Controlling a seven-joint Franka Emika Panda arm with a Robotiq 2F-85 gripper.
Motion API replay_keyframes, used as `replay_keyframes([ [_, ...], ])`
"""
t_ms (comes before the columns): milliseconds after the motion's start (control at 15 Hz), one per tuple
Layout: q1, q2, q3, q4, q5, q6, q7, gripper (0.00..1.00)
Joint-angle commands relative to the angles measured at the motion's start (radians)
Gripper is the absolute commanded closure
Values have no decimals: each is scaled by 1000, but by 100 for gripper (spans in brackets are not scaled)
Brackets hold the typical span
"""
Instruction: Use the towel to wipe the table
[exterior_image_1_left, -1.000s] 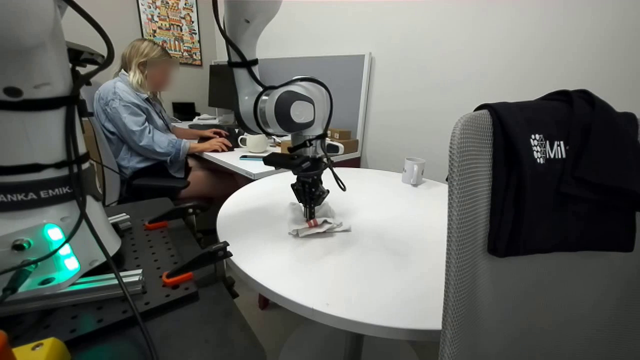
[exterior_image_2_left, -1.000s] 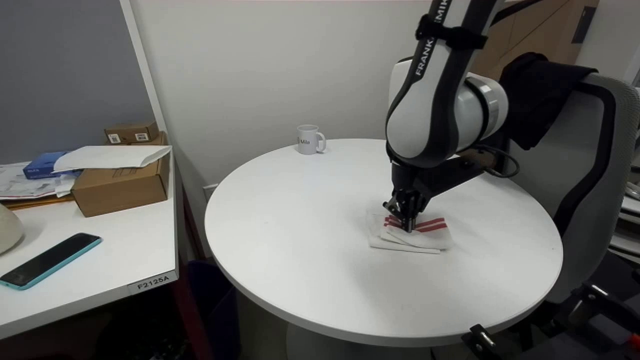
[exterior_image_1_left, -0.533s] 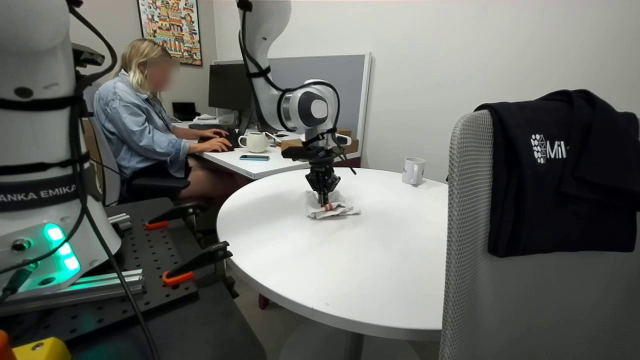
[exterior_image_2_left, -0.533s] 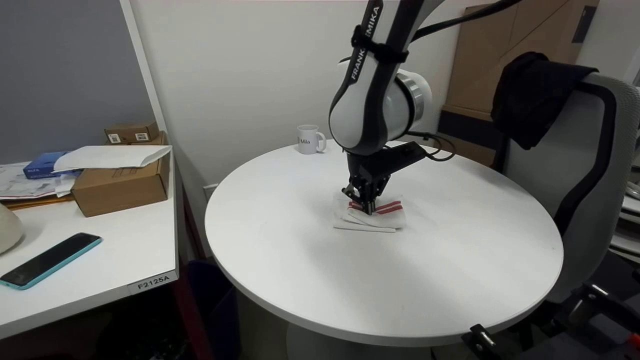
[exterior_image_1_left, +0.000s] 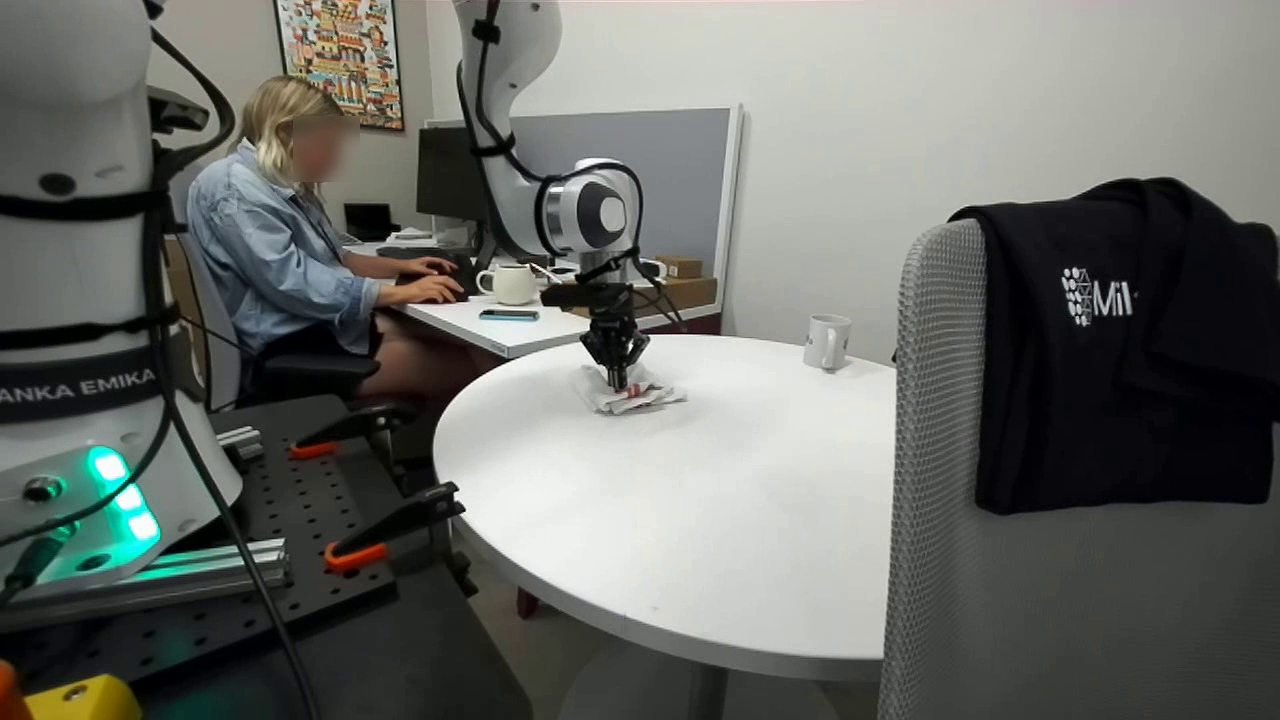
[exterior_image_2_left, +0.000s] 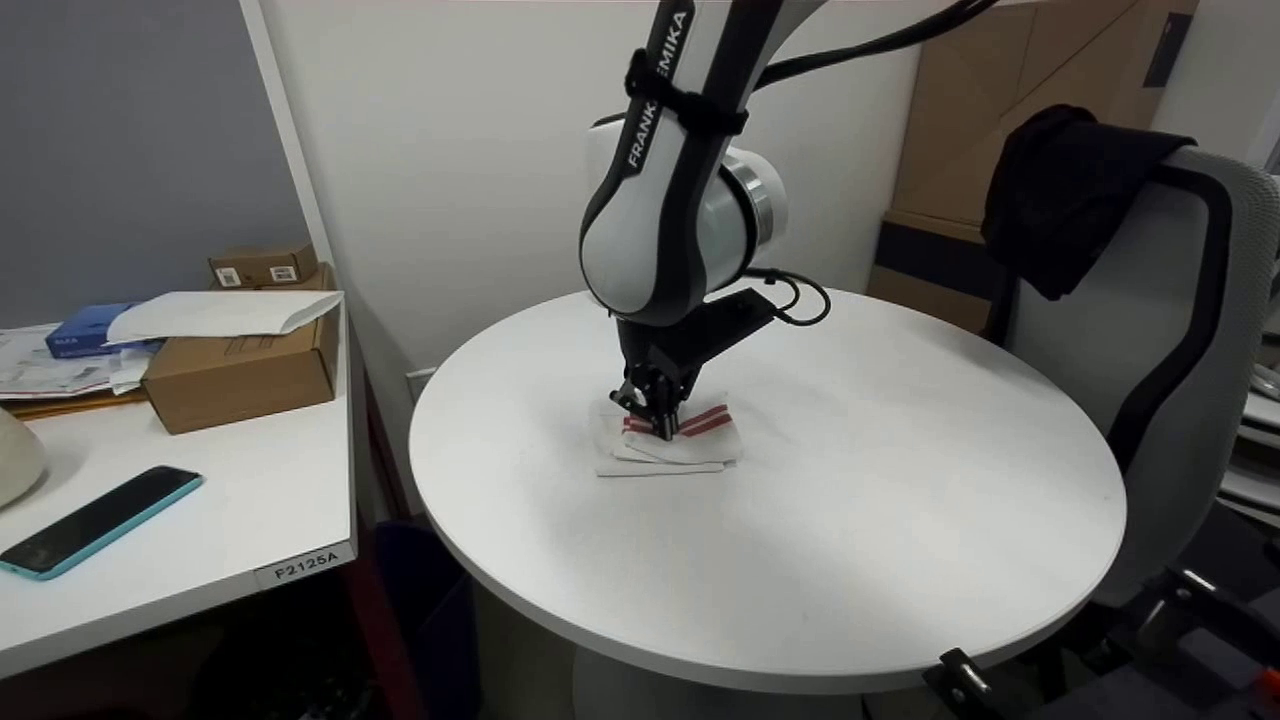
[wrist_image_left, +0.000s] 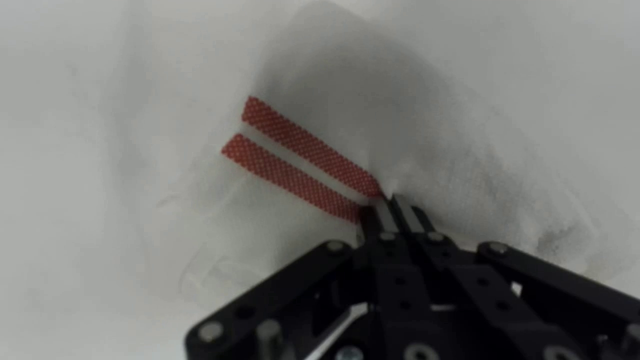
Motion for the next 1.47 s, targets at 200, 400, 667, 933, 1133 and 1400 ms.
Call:
replay_keyframes([
  [200,54,-113,33,-269,-103,94,-77,97],
  [400,39,-174,34,-375,-107,79,-93,97],
  [667,5,-206,-34,-423,-112,78,-65,97],
  [933,-59,-169,-104,-340,-98,75,-58,97],
  [1133,-99,-103,-118,-223,-76,49,-50,97],
  [1400,-123,32,-95,-18,-44,-31,-50,97],
])
